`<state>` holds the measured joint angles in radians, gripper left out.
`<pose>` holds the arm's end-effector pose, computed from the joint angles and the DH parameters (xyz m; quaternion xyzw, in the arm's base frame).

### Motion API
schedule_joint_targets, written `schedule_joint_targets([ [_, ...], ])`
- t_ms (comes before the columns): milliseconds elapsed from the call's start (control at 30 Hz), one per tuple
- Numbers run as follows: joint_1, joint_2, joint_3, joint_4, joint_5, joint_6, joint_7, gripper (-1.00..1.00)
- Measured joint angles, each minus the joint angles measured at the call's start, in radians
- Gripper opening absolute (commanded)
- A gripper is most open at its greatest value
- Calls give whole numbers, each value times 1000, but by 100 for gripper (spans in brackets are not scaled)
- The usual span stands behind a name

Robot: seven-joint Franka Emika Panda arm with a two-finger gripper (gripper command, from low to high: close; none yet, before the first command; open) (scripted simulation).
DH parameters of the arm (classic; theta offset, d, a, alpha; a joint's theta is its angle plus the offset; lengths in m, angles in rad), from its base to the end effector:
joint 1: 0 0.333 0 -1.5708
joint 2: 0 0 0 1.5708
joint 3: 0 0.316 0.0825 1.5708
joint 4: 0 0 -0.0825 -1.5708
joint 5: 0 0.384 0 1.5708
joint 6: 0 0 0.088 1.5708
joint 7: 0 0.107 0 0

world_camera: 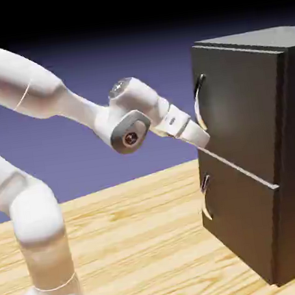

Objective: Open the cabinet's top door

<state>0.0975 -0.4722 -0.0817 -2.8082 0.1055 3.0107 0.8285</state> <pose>0.3994 -0.0009 0.4157 -0.8461 0.4174 -0.2824 0.1737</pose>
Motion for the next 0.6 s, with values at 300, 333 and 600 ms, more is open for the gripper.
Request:
schedule_joint_targets([
  [300,285,326,-273,6,352,-88,292,0],
  [333,317,362,-303,7,391,-97,324,0],
  [600,571,652,-545,12,704,-175,584,0],
])
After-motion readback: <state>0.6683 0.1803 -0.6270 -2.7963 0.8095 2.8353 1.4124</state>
